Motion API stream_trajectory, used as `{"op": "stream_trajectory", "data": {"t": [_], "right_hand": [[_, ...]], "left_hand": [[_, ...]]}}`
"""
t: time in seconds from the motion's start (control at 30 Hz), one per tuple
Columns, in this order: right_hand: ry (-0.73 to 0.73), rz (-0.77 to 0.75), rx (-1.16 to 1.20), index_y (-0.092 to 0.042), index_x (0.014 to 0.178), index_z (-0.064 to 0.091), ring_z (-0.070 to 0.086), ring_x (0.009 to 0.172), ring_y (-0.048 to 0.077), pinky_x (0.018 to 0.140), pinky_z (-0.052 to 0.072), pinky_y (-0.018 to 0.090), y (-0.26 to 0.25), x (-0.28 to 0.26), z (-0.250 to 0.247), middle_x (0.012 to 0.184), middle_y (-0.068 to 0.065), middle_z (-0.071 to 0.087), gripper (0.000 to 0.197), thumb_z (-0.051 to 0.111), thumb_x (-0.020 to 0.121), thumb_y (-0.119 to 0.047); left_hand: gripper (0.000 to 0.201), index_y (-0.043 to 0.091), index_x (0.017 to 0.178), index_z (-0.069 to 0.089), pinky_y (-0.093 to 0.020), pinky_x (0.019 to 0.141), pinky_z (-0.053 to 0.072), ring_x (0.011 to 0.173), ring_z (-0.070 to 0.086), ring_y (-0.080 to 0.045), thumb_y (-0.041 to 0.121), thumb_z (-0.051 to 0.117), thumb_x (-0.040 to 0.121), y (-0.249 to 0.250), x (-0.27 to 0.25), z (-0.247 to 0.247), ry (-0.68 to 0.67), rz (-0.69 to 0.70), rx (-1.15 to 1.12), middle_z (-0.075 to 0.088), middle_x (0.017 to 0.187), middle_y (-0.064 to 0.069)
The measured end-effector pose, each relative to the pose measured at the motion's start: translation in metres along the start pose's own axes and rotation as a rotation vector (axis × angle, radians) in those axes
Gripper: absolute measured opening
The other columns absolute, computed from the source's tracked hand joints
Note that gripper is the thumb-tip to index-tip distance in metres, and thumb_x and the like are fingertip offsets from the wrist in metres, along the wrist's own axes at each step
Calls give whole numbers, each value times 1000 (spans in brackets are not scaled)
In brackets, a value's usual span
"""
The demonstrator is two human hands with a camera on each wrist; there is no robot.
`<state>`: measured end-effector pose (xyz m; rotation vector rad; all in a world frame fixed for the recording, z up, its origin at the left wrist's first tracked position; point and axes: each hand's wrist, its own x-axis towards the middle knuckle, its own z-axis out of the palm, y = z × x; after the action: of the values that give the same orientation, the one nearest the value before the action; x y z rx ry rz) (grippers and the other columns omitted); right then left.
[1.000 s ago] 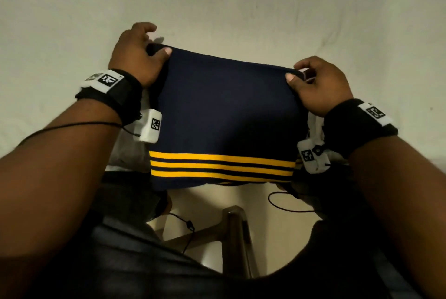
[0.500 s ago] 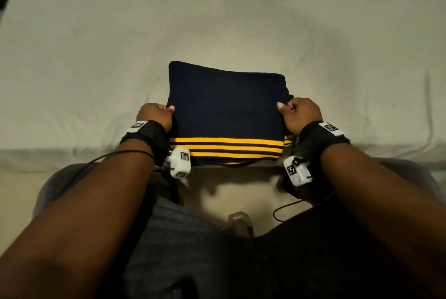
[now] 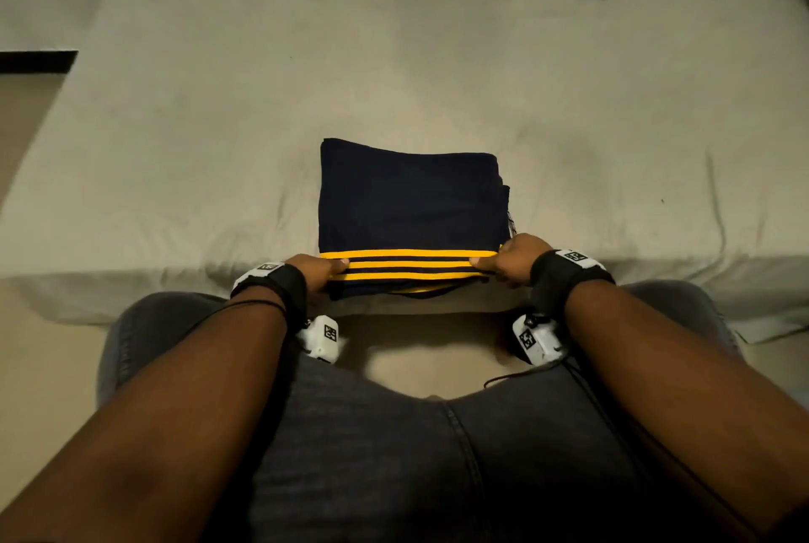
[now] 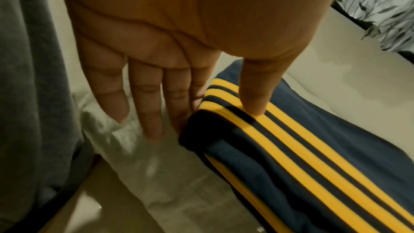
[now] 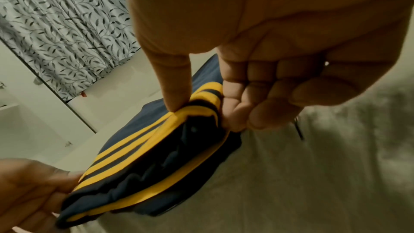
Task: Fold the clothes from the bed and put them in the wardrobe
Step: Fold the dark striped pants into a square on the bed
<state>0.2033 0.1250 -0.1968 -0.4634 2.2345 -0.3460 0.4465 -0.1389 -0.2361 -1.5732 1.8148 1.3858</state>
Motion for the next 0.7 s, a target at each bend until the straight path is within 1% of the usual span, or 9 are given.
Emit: {"op": "stream_trajectory", "data": {"t": [0.07,0.13,0.2,0.3,0.43,0.5,0.57,0.63,0.7], "right_hand": [[7,-25,-14,-12,75,65,68,80,27,74,51,32,-3,-11,6,84,11,71,40,74,86,-50],[65,-20,-35,-14,71,60,65,81,28,69,45,30,-3,-17,4,81,9,68,39,73,89,-46],[133,23,-13,-14,69,62,61,77,26,69,41,29,2,-16,-2,74,5,64,39,73,88,-46],[133,79,-21,-14,78,64,60,77,23,75,42,30,13,-17,2,82,5,65,39,74,86,-51],[198,41,6,-19,73,54,59,80,26,74,43,31,5,-21,7,75,2,58,38,75,86,-47],[245,33,60,-17,85,58,60,87,27,76,46,32,1,-21,3,86,4,62,35,77,84,-46],[288,55,192,-18,114,57,60,102,27,87,49,34,-2,-18,0,107,3,62,51,79,80,-49],[293,81,332,-21,139,45,58,118,31,100,48,39,-6,-14,0,131,8,59,76,80,79,-50],[264,89,445,-23,154,29,51,131,35,110,43,43,-9,-10,-1,150,10,49,95,80,79,-51]], "left_hand": [[42,3,100,67,-40,90,56,90,67,-31,43,71,91,2,-16,-3,-5,73,160,71,110,-16],[40,5,101,67,-35,88,50,99,64,-30,45,62,98,5,-32,-12,67,133,305,68,104,-9],[37,9,90,68,-32,81,44,93,60,-27,46,65,96,4,-40,-20,69,172,300,65,92,-8],[33,12,74,66,-32,79,48,85,63,-29,40,78,87,-6,-43,-17,66,176,193,66,79,-7],[38,12,92,68,-36,87,54,91,67,-27,45,84,79,-9,-42,-11,100,162,176,72,99,-10],[49,14,106,66,-35,86,52,93,64,-23,48,85,77,-7,-41,-12,167,166,131,70,109,-8],[61,15,126,62,-37,97,50,109,62,-26,49,82,80,-4,-42,-13,193,180,92,66,127,-7],[70,15,140,55,-40,106,47,122,59,-29,49,78,84,2,-42,-11,189,206,68,59,140,-8],[73,16,145,50,-40,108,46,126,58,-30,50,77,85,8,-38,-10,195,243,53,57,144,-8]]}}
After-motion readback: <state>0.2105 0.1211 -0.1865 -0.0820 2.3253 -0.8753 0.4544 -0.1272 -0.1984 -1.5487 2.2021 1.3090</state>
